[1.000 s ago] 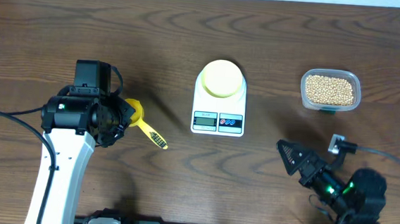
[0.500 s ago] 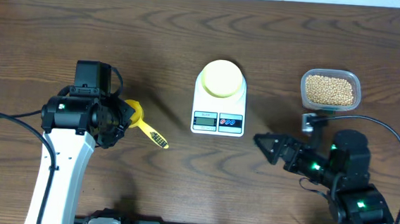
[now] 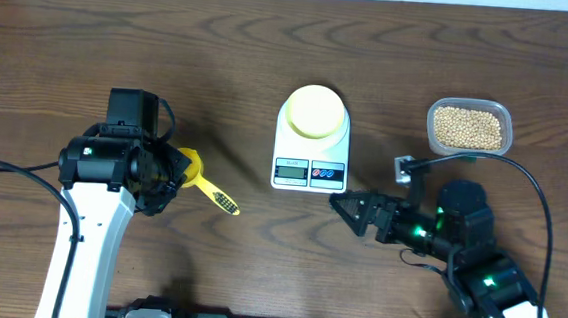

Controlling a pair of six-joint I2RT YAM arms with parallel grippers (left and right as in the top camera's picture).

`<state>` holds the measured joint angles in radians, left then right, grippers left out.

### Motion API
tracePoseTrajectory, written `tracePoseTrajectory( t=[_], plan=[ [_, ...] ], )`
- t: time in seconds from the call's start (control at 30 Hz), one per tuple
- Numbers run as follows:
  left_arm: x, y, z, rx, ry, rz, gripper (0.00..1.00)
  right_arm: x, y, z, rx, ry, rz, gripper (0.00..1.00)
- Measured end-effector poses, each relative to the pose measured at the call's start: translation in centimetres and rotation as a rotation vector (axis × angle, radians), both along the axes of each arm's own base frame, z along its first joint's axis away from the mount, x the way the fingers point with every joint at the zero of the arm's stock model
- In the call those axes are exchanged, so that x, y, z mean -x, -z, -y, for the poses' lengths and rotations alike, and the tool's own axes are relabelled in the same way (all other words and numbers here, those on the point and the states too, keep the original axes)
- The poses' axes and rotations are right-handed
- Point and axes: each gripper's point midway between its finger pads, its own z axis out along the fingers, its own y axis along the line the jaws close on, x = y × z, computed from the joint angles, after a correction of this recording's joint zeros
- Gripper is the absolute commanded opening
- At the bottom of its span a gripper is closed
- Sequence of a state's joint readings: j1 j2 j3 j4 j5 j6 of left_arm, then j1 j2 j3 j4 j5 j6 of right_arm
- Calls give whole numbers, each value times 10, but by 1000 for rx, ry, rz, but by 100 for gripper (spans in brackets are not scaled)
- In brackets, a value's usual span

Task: Scoop item into bowl and weigh 50g on scale
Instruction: 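Move the right gripper toward the scoop handle held by the left gripper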

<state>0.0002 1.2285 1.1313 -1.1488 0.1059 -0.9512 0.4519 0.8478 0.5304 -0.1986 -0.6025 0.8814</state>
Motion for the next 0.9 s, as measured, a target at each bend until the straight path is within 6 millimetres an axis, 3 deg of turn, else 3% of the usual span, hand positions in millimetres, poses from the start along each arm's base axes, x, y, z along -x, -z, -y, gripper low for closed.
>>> tracePoseTrajectory(
  t=[0.43, 0.67, 0.9],
  plan=[
    [6, 2, 0, 1, -5, -27, 7, -2, 27, -49, -1, -65, -82, 99],
    [9, 3, 7, 5, 6, -38, 7, -6, 19, -84, -79, -117, -29, 98],
    [10, 3, 19, 26, -40, -44, 7, 3, 8, -108, -133, -170, 19, 91]
  ],
)
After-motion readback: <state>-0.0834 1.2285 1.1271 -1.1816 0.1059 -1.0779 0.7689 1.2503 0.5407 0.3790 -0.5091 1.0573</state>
